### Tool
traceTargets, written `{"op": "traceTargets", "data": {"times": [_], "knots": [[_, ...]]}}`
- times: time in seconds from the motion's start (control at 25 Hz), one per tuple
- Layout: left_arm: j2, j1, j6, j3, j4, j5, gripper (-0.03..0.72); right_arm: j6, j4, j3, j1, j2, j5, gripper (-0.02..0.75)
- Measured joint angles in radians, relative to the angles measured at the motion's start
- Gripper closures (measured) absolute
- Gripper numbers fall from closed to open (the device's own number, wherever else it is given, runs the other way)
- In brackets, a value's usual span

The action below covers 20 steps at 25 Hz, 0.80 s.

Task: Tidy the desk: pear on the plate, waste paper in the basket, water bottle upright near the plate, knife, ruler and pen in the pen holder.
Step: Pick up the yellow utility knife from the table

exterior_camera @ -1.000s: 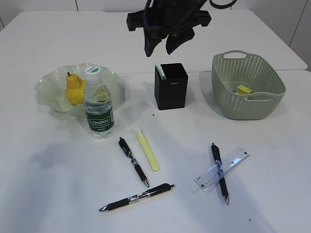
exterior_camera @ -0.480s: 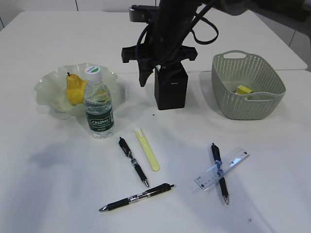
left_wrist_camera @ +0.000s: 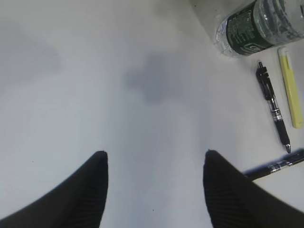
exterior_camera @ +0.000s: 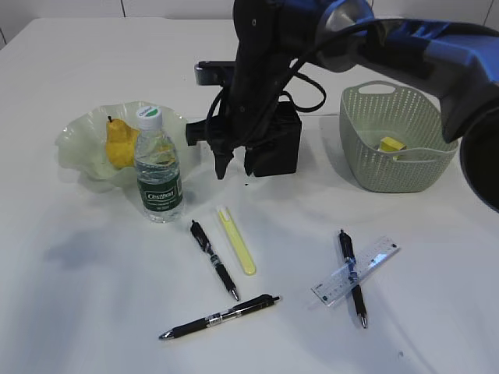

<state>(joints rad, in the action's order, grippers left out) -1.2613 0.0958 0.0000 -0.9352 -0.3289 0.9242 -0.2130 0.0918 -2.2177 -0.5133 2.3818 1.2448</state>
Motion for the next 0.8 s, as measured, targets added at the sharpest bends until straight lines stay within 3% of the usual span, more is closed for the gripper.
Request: {"op": "traceTargets", "data": {"times": [0.8], "knots": [[0.0,0.0,0.0,0.0,0.0,0.0,0.241,-0.007,-0.021,0.0,-0.033,0.093,-0.006,0.381]]}}
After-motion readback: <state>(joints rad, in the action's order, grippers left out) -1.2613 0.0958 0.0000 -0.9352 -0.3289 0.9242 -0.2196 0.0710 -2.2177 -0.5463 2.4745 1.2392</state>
